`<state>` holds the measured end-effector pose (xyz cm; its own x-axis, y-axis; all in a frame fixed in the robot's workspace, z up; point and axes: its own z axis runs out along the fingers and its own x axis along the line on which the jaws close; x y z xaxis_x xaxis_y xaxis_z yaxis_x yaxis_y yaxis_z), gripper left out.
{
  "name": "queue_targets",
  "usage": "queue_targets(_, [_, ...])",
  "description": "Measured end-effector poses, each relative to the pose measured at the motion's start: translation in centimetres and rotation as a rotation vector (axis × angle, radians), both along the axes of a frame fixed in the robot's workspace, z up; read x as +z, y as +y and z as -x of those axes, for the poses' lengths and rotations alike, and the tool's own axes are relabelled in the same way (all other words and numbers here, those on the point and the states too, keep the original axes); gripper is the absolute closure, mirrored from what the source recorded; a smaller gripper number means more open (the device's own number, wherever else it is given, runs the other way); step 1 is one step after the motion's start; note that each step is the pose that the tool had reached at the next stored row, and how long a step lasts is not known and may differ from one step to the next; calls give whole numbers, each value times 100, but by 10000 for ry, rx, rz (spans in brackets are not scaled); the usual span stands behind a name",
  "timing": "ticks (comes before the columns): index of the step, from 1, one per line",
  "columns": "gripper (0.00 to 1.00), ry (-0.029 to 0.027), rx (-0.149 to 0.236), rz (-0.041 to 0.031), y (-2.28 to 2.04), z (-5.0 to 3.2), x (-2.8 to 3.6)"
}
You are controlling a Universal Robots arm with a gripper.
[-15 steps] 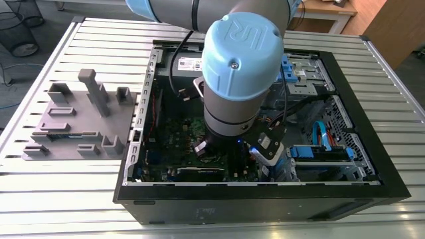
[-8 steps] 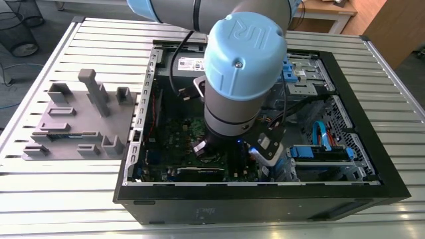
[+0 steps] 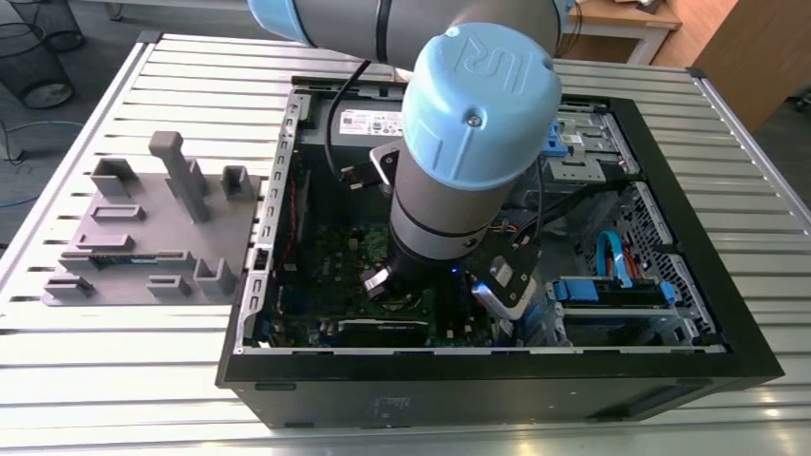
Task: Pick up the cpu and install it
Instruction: 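Install the first cpu locking lever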
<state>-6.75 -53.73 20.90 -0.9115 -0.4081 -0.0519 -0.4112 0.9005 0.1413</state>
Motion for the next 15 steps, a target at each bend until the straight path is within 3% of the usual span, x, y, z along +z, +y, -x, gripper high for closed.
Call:
queue_targets(3, [89,0,1,3,24,-1,0])
queue_targets(9, [89,1,-6,65,140,9,0])
queue_targets(15, [89,1,-19,69,146,16,60])
